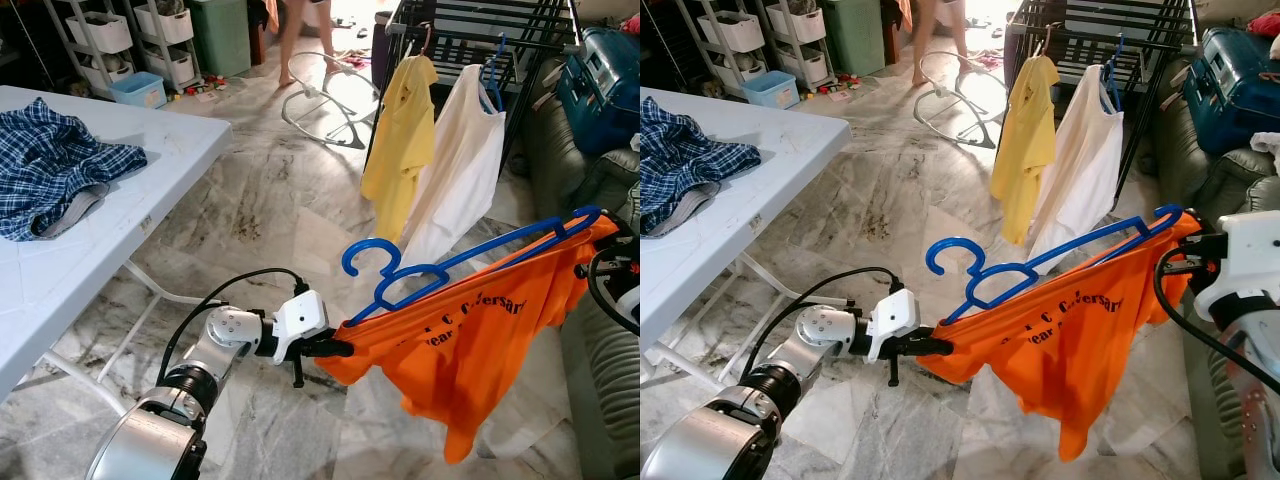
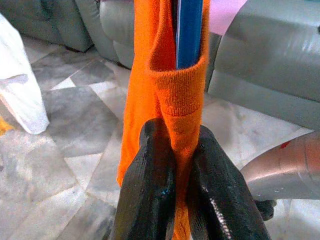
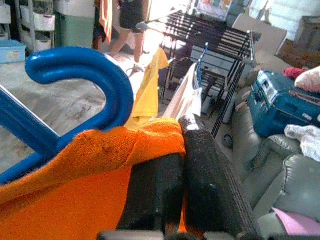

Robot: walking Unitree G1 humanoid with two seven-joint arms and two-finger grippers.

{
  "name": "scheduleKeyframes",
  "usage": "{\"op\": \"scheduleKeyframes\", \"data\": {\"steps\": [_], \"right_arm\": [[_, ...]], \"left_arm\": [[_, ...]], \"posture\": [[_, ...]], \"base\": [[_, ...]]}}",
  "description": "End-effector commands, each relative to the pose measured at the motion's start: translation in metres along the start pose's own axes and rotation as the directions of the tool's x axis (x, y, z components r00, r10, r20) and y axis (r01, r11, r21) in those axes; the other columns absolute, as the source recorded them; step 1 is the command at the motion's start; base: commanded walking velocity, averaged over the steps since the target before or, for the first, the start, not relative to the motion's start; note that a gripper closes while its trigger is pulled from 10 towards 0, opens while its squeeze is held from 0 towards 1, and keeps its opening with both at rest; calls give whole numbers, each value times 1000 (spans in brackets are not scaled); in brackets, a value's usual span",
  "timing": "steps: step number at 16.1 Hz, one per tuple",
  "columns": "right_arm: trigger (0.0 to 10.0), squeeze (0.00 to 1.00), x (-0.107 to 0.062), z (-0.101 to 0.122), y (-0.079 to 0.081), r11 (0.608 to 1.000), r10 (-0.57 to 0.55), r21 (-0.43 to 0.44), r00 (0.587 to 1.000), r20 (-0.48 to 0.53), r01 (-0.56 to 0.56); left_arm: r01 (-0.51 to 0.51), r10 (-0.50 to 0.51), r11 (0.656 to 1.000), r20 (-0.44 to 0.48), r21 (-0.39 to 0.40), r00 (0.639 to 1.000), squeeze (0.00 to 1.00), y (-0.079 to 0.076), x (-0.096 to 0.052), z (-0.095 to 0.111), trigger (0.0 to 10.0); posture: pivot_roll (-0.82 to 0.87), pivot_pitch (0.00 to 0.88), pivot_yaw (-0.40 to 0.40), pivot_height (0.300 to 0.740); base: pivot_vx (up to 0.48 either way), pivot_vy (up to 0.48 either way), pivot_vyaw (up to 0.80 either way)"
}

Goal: Hang hanger

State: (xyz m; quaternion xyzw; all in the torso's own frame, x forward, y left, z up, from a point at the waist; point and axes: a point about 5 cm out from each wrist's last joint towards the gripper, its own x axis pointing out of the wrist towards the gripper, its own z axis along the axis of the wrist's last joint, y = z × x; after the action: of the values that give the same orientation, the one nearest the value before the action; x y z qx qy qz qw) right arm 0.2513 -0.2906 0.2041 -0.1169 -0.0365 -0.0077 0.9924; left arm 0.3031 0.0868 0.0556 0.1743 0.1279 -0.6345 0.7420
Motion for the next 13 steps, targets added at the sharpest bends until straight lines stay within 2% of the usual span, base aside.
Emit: {"op": "scheduleKeyframes", "data": {"steps": [1, 5, 8, 10, 11, 13], "right_arm": [[0, 0, -12, 47, -38, 981, -166, -73, 971, 172, 180], [0, 0, -15, 65, -39, 977, -161, -106, 966, 205, 185], [0, 0, -22, 67, -41, 974, -164, -121, 967, 193, 190], [0, 0, -25, 56, -38, 978, -152, -121, 977, 151, 171], [0, 0, -29, 42, -33, 977, -149, -139, 984, 95, 161], [0, 0, -34, 35, -34, 971, -163, -167, 984, 64, 172]], "left_arm": [[23, -45, 994, -203, -111, 978, 0, -16, -24, -45, 10000], [21, -48, 994, -268, -105, 962, 0, -19, -28, -52, 10000], [-46, 7, 993, -328, -109, 945, 0, -18, -35, -61, 10000], [-117, 67, 985, -343, -126, 937, 0, -16, -38, -65, 10000], [-153, 101, 981, -373, -115, 922, 0, -14, -41, -68, 10000], [-168, 106, 981, -455, -97, 884, 0, -17, -52, -80, 10000]], "posture": [[-84, 35, 4, 740], [-88, 45, 16, 740], [-88, 50, 21, 740], [-86, 54, 23, 740], [-83, 57, 22, 740], [-86, 62, 30, 740]], "base": [[0, 0, 0], [0, 0, 0], [0, 0, 0], [0, 0, 0], [0, 0, 0], [0, 0, 0]]}}
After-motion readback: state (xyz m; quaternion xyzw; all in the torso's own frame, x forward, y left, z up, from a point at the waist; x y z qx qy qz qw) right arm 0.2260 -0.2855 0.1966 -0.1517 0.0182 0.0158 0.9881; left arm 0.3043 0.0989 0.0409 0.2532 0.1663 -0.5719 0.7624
